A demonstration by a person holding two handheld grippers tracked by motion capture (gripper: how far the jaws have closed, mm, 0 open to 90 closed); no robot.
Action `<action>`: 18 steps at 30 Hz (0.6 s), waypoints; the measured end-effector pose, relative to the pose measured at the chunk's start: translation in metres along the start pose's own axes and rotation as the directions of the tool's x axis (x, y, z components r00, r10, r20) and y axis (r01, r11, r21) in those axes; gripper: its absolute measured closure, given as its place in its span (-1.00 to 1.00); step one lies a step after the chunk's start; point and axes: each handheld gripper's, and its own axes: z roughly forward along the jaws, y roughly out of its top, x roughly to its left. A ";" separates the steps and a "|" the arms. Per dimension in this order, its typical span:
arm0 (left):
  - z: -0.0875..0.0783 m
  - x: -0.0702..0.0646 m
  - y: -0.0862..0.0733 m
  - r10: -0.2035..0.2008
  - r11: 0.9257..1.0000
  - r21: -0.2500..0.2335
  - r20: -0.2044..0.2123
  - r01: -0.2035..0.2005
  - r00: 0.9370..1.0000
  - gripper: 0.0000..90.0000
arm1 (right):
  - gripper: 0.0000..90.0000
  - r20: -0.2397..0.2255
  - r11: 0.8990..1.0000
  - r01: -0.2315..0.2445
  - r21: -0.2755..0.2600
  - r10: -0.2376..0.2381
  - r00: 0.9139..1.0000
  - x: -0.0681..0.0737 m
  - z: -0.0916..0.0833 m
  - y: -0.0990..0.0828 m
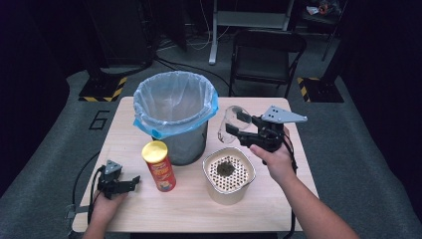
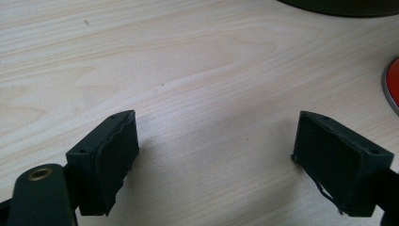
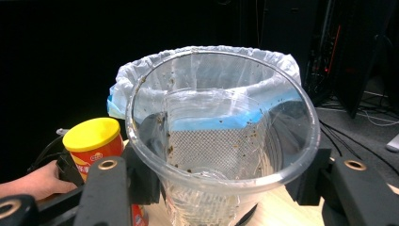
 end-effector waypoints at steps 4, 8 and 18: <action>0.000 0.000 0.000 0.000 1.000 0.000 0.000 0.000 1.000 -0.69 | -0.11 0.001 1.000 0.013 -0.005 -0.013 1.000 0.000 0.000 0.007; 0.000 0.000 0.000 0.000 1.000 0.000 0.000 0.000 1.000 -0.69 | -0.10 -0.007 1.000 0.030 -0.007 -0.030 1.000 0.003 0.005 0.027; 0.000 0.000 0.000 0.000 1.000 0.000 0.000 0.000 1.000 -0.69 | -0.11 0.010 0.998 0.062 -0.013 -0.062 0.998 0.010 0.036 0.078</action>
